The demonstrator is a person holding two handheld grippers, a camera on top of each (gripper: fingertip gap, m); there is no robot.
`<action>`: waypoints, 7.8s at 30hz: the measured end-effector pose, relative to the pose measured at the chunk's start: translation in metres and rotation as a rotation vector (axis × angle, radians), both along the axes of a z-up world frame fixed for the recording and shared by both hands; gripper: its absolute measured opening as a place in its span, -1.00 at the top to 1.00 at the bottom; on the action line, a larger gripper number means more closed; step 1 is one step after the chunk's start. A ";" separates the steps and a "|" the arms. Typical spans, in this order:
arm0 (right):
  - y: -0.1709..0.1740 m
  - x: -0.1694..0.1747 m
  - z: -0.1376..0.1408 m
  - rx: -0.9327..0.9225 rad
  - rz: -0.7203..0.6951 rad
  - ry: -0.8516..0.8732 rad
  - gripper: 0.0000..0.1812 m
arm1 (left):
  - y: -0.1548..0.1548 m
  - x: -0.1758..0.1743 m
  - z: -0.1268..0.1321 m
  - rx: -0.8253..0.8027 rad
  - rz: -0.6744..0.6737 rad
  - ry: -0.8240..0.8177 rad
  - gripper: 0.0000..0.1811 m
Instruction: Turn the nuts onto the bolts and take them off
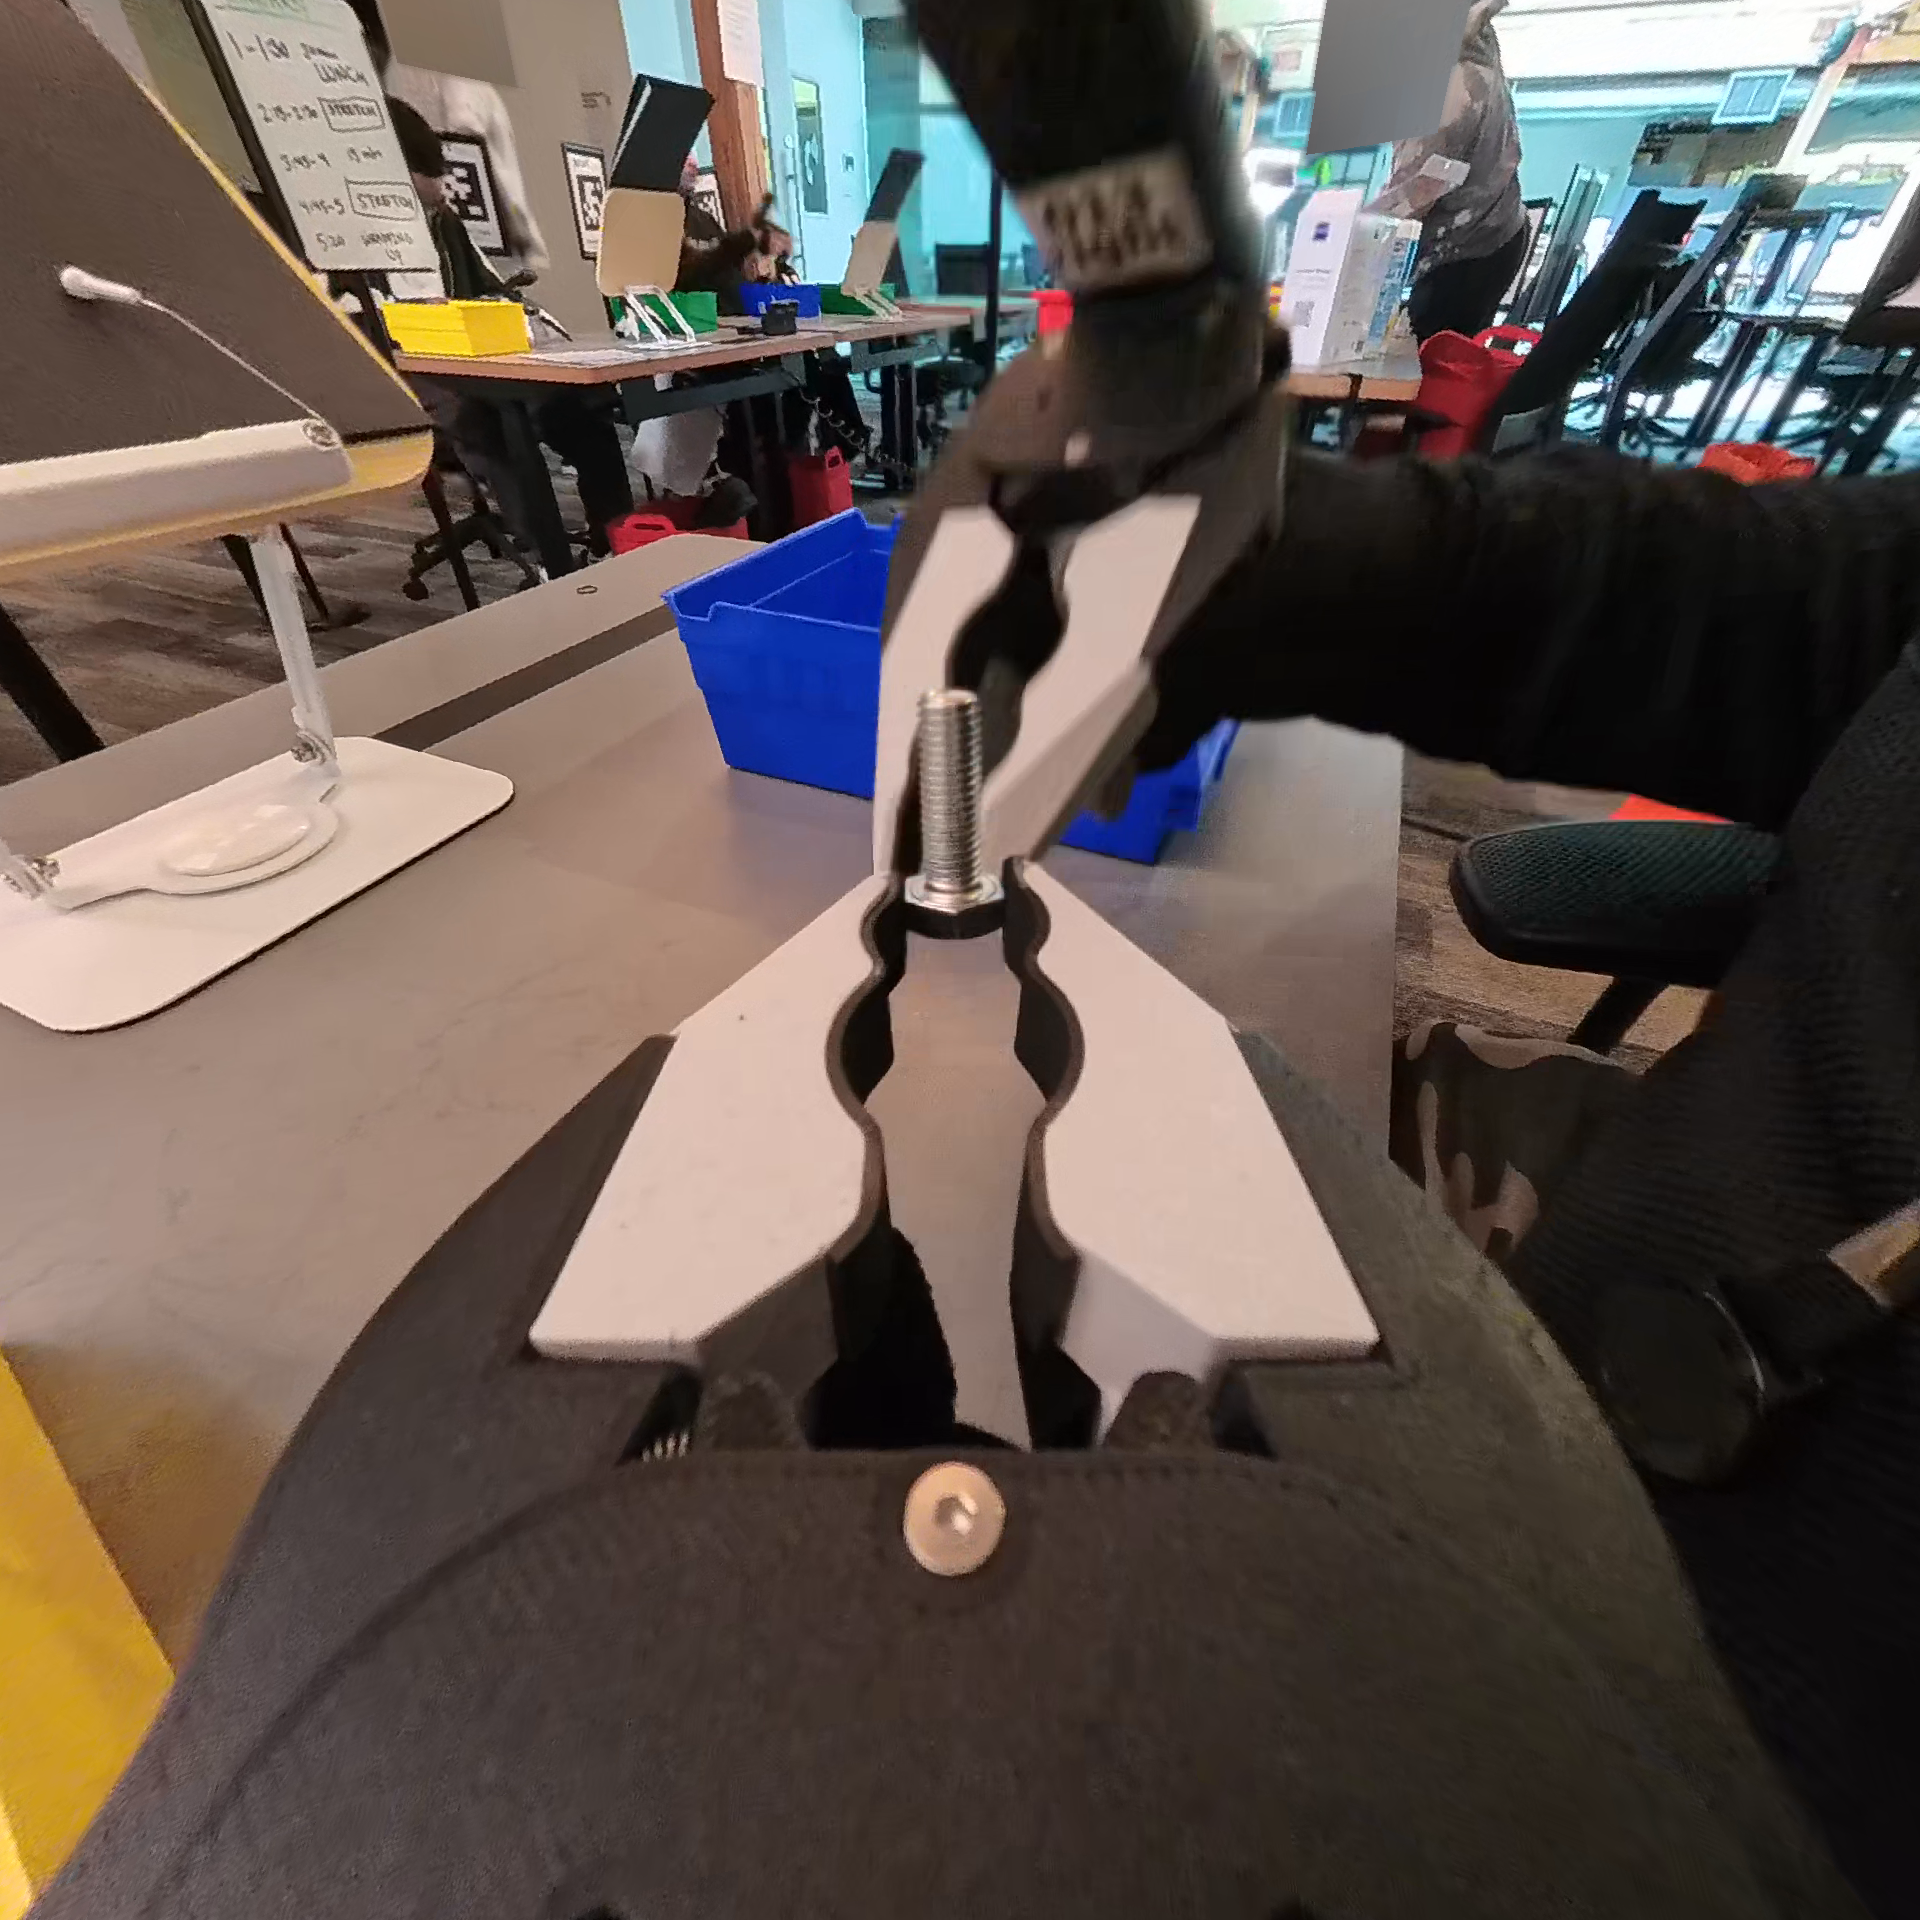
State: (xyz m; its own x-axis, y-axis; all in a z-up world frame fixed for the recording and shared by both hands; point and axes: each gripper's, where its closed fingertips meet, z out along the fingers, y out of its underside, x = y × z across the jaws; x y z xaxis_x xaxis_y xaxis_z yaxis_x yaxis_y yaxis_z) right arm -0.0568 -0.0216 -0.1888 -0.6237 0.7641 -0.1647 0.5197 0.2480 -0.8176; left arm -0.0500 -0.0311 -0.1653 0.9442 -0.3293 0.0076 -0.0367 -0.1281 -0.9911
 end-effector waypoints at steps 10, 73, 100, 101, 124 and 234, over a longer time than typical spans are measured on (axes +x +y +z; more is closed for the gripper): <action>-0.029 0.009 0.081 -0.009 0.230 0.090 0.83 | -0.007 0.005 0.006 0.019 -0.025 0.019 0.82; -0.028 -0.006 0.054 0.090 0.023 0.035 0.83 | 0.002 0.001 -0.011 -0.116 0.047 0.064 0.82; -0.035 -0.003 0.074 -0.203 0.034 0.164 0.82 | -0.002 0.009 0.008 -0.029 -0.015 -0.038 0.82; -0.035 -0.003 0.073 -0.190 0.028 0.162 0.82 | -0.001 0.009 0.007 -0.034 -0.010 -0.030 0.82; -0.036 -0.004 0.079 -0.251 0.008 0.250 0.83 | -0.003 0.011 0.017 -0.002 -0.053 -0.115 0.82; -0.030 0.007 0.090 -0.481 -0.036 0.460 0.52 | 0.000 0.013 0.021 -0.024 -0.098 -0.175 0.82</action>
State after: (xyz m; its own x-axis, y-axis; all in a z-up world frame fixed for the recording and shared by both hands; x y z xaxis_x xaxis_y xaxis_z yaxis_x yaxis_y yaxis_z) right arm -0.0501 -0.0519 -0.0991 -0.6876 0.6932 -0.2161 0.0930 -0.2111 -0.9730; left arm -0.0373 -0.0306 -0.1445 0.8914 -0.4169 0.1775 0.1223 -0.1560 -0.9802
